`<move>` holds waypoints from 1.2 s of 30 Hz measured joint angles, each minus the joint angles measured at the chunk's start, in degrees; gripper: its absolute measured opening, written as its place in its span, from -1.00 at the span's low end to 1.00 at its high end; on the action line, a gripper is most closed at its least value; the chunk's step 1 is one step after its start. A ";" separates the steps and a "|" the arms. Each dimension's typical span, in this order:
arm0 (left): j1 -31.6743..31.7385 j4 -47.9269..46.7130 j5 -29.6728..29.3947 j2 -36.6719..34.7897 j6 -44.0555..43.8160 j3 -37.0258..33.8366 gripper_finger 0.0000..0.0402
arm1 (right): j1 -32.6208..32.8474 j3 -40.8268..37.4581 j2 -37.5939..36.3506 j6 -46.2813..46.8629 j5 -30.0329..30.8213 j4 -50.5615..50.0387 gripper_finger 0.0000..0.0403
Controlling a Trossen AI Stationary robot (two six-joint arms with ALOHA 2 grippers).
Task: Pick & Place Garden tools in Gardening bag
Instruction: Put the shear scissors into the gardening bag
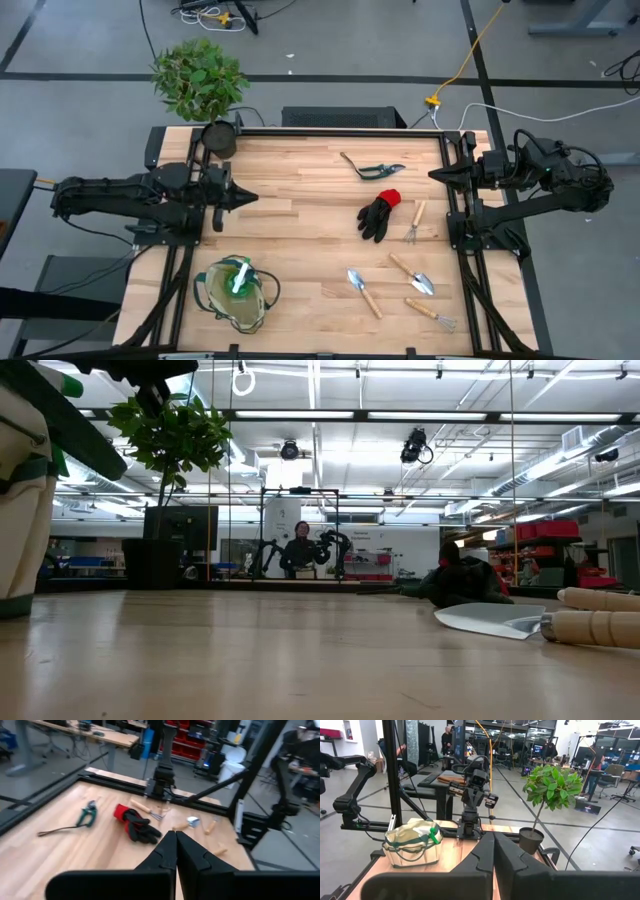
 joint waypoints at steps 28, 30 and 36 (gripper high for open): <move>-0.11 -7.26 13.53 5.88 -5.43 3.71 -0.98 | -0.01 0.00 0.00 0.01 0.00 0.01 -0.94; -0.13 -9.68 13.49 7.26 -4.97 6.07 -0.98 | -0.01 0.00 0.00 -0.01 0.00 0.01 -0.94; -0.11 -19.14 11.48 10.29 -4.26 14.16 -0.99 | 0.00 0.00 0.00 0.00 -0.01 0.01 -0.94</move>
